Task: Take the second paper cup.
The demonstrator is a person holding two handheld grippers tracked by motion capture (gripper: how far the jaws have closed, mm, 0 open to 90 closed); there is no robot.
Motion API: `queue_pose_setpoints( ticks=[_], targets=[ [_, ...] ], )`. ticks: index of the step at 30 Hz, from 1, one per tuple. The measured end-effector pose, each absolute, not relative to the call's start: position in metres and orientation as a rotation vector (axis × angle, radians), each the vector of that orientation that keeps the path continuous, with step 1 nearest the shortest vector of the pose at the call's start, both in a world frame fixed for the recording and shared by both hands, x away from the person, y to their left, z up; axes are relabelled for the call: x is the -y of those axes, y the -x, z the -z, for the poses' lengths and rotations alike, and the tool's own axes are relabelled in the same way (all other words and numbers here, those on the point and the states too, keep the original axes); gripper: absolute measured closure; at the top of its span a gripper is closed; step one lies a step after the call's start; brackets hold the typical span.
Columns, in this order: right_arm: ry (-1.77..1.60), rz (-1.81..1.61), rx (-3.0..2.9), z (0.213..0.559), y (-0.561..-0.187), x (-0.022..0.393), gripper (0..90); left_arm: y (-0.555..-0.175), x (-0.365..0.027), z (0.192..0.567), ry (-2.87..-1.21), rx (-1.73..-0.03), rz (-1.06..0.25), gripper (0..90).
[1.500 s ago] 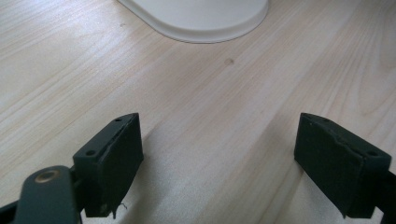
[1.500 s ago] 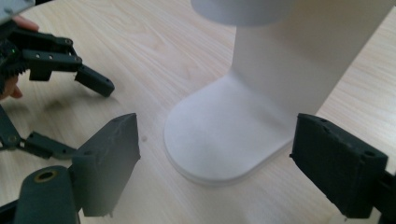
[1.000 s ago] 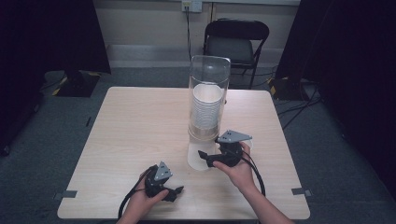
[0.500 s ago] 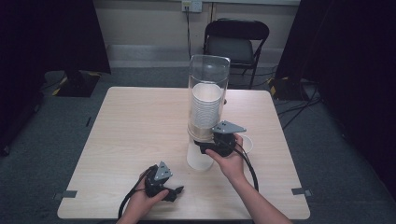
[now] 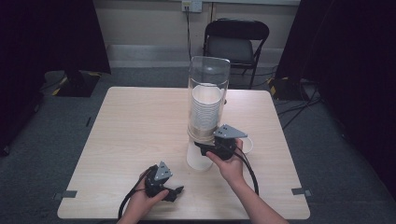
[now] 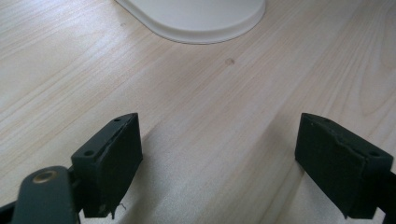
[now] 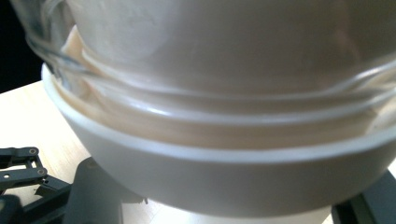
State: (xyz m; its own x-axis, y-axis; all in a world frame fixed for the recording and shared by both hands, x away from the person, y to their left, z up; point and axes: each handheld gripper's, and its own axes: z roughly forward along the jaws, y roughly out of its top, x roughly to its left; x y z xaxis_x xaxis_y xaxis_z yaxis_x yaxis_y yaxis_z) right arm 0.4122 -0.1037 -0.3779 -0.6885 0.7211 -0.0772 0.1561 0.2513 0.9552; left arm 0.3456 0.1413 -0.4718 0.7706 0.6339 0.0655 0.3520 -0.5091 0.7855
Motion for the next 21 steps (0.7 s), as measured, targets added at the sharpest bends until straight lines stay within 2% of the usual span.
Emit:
queue_pose_setpoints(
  ticks=[17,18,20,21],
  targets=[
    [-0.79,-1.39,-2.057,0.386,-0.411,0.103,36.7,-0.346,-0.141,0.472,-2.146,-0.736,-0.443,14.2],
    [-0.819,-1.332,-2.121,0.393,-0.411,0.102,37.1,-0.346,-0.141,0.472,-2.143,-0.738,-0.442,14.2],
    [-0.908,-1.29,-2.184,0.434,-0.406,0.112,36.9,-0.345,-0.142,0.472,-2.149,-0.736,-0.441,14.1],
    [-0.907,-1.29,-2.189,0.439,-0.403,0.112,36.9,-0.346,-0.142,0.471,-2.155,-0.727,-0.445,14.1]
  ],
)
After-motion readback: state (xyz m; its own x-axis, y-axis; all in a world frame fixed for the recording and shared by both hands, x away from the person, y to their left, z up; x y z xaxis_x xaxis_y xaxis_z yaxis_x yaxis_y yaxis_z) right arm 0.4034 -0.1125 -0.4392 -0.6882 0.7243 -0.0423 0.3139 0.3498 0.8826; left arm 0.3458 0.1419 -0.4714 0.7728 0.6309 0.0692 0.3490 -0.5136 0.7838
